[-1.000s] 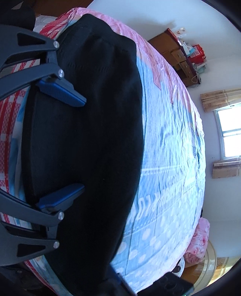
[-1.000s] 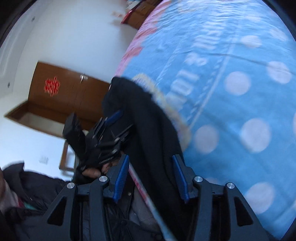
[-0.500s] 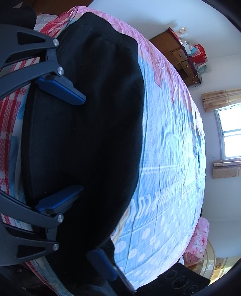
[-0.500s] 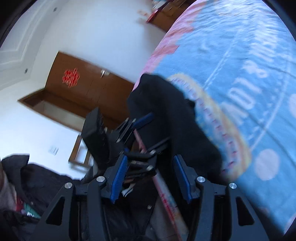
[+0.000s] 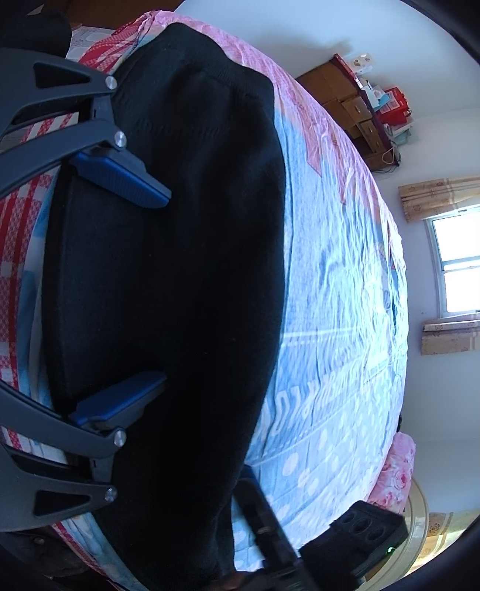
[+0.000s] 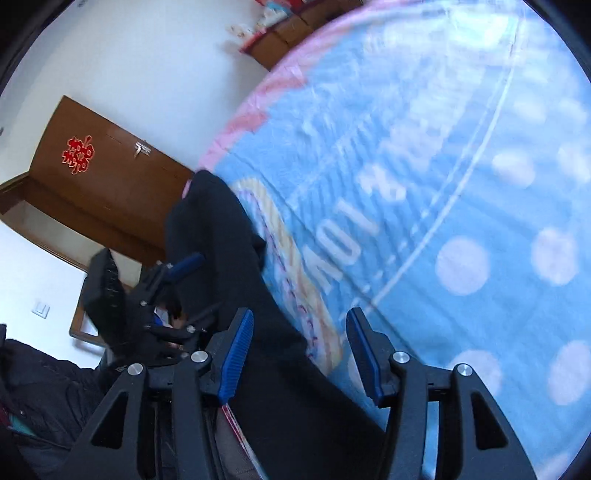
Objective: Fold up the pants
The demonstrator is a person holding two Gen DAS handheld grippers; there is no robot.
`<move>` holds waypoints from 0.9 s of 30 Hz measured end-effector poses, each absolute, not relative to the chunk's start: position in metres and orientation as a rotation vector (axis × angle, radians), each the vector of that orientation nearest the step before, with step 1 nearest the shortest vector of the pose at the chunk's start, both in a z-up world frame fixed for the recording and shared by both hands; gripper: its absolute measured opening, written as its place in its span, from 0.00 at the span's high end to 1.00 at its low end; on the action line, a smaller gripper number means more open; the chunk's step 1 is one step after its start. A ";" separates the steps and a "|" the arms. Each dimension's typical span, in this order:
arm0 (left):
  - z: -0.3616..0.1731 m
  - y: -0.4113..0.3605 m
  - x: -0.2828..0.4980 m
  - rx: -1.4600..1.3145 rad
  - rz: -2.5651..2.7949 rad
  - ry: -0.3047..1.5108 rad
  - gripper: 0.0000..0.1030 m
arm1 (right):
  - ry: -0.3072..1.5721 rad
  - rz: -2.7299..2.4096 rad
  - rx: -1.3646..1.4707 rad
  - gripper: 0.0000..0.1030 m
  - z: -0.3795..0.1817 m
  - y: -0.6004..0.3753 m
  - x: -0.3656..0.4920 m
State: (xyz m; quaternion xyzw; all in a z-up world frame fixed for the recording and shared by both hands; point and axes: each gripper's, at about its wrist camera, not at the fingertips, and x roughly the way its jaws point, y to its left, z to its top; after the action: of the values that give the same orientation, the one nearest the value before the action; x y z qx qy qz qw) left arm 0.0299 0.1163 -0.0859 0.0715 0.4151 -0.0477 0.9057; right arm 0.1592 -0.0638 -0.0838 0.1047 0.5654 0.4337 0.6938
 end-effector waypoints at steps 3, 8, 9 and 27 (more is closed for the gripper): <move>-0.086 0.116 0.031 0.147 -0.103 0.860 0.10 | 1.304 1.083 0.201 0.47 -0.084 -0.050 0.144; -0.085 0.118 0.031 0.133 -0.111 0.858 0.09 | 1.406 1.222 0.246 0.46 -0.082 -0.045 0.120; -0.085 0.119 0.031 0.129 -0.112 0.857 0.09 | 1.417 1.233 0.287 0.46 -0.083 -0.048 0.122; -0.086 0.117 0.031 0.146 -0.104 0.857 0.09 | 1.360 1.224 1.317 0.44 -0.146 -0.061 0.180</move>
State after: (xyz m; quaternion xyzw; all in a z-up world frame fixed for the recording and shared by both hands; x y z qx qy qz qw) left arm 0.0314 0.1175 -0.0863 0.0707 0.4151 -0.0501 0.9057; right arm 0.1803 -0.0606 -0.1465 0.5277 0.5448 0.4905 0.4290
